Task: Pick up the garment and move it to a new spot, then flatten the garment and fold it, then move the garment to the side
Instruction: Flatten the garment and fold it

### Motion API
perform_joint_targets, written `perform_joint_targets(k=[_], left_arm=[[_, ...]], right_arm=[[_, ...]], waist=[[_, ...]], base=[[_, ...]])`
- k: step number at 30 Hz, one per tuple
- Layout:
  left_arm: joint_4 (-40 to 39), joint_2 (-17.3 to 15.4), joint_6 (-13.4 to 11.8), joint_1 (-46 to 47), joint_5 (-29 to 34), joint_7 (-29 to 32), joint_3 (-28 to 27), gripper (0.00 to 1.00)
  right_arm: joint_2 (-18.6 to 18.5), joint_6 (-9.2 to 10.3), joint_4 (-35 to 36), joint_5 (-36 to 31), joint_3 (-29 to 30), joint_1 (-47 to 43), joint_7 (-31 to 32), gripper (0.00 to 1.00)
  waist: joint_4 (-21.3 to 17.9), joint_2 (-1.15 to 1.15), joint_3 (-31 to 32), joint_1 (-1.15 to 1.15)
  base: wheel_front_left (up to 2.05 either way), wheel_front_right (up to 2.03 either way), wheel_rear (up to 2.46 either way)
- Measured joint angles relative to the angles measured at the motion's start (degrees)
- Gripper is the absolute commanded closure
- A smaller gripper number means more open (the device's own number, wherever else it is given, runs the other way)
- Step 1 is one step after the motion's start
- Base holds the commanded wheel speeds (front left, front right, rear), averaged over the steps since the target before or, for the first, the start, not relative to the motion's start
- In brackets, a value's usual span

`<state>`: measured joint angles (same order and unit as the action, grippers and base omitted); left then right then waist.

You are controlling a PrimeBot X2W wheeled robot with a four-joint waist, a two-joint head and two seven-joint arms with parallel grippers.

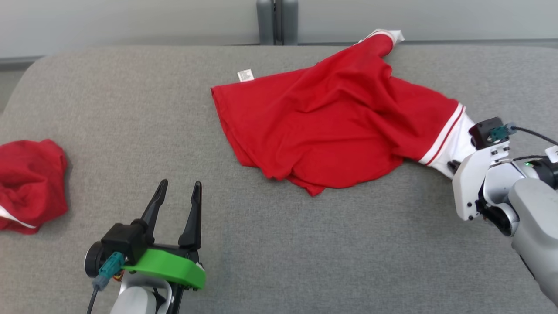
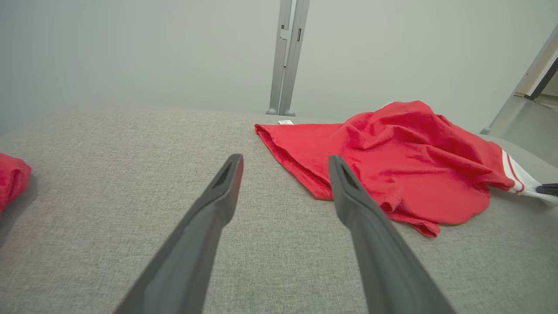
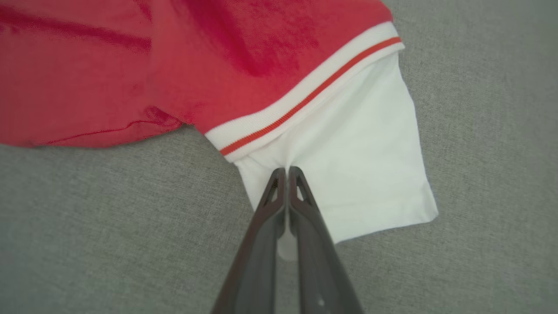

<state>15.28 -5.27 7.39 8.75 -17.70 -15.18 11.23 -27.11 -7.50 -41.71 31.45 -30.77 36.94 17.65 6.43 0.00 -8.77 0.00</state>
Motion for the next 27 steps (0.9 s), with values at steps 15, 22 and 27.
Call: perform_joint_targets(k=[15,22,27], left_arm=[[-0.73,0.12,-0.15,-4.82,0.27,0.0,-2.69,0.0],[-0.9,0.01,-0.15,-4.98,0.46,0.0,-3.08,0.0],[-0.47,-0.21,-0.15,-4.89,0.62,0.0,-2.79,0.0]], right_arm=[[-3.49,0.0,24.16,3.68,0.64,-18.81,15.61,1.0],[-2.79,0.0,33.6,0.83,6.66,-25.08,20.33,0.0],[0.91,0.0,40.87,-3.19,16.04,-25.84,15.68,0.0]], waist=[[-6.35,0.0,6.11,0.0],[-7.92,0.0,6.61,0.0],[-7.79,0.0,6.58,0.0]], base=[[0.0,0.0,0.0],[0.0,0.0,0.0],[0.0,0.0,0.0]])
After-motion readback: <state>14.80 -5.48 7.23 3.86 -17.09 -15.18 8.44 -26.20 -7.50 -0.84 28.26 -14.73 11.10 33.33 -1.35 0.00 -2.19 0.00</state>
